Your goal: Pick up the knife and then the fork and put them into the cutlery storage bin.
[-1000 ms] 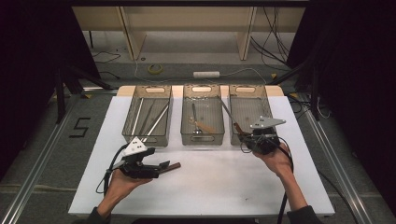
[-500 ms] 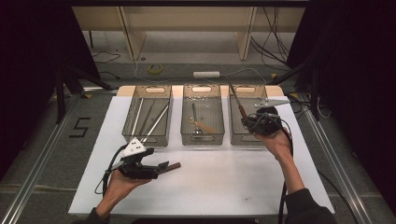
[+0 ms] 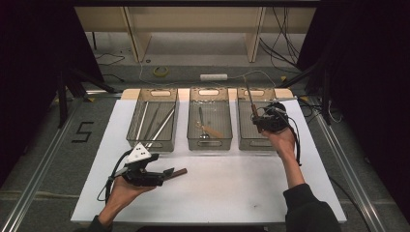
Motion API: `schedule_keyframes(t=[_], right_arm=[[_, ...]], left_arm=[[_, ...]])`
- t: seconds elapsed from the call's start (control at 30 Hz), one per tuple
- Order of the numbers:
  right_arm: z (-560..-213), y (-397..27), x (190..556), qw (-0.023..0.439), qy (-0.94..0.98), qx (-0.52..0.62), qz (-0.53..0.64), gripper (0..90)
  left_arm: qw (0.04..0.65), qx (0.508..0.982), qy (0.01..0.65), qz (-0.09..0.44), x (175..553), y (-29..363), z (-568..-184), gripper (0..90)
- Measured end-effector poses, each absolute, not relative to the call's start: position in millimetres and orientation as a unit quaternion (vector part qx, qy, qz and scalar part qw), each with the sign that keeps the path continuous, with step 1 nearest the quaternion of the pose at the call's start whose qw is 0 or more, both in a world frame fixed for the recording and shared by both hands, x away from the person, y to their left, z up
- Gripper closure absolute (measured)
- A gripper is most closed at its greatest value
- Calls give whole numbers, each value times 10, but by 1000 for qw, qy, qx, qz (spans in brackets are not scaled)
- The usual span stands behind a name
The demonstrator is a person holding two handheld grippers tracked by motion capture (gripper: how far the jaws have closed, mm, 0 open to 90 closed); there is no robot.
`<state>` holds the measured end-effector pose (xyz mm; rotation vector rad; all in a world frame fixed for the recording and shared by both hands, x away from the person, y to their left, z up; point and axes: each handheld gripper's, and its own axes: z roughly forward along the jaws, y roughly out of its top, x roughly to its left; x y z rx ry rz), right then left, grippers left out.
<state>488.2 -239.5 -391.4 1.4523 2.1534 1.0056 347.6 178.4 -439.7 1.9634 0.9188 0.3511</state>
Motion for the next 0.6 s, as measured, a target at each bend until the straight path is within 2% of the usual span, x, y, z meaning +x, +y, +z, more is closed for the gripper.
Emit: schedule_keyframes(t=[0.6], right_arm=[[-4119, -2331, 5003, 155, 742, 564, 327, 811]], left_arm=[[448, 801, 370, 144, 3480, 1788, -4403, 197]])
